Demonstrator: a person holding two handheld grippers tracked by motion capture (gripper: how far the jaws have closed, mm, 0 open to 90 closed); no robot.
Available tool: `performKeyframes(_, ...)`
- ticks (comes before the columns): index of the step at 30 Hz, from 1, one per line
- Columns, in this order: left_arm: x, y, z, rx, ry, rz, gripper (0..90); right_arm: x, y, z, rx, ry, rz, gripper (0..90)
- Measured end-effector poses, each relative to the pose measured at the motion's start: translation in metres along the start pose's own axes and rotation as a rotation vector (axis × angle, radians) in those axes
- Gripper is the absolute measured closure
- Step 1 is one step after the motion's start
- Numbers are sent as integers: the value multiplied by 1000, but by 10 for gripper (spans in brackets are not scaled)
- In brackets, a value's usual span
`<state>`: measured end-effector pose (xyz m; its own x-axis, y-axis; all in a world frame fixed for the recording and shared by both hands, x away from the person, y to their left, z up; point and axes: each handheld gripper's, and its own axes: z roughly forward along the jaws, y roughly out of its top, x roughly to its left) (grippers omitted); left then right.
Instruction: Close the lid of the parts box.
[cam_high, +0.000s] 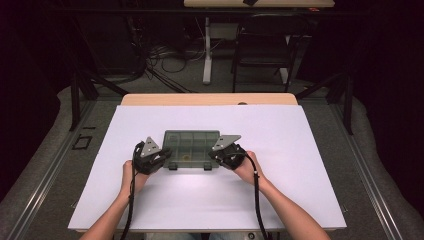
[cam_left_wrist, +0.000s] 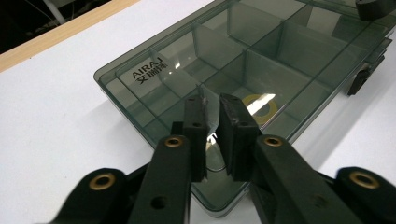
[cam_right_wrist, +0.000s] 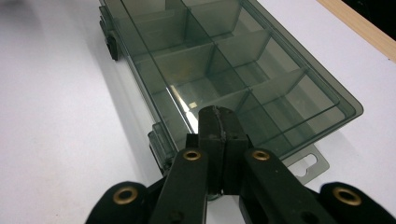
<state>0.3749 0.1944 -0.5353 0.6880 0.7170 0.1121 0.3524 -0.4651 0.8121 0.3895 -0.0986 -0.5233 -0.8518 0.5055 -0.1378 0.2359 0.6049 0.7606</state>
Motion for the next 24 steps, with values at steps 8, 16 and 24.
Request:
performKeyframes(8, 0, 2, -5, -9, 44, -28, 494, -2, 2, -5, -30, -4, 16, 755)
performKeyframes(16, 2, 1, -19, -31, 59, -56, 319, -4, 7, -14, -50, 7, 46, 445)
performKeyframes(24, -4, 2, -30, -33, 83, -43, 199, -4, 8, -24, -76, 16, 88, 203)
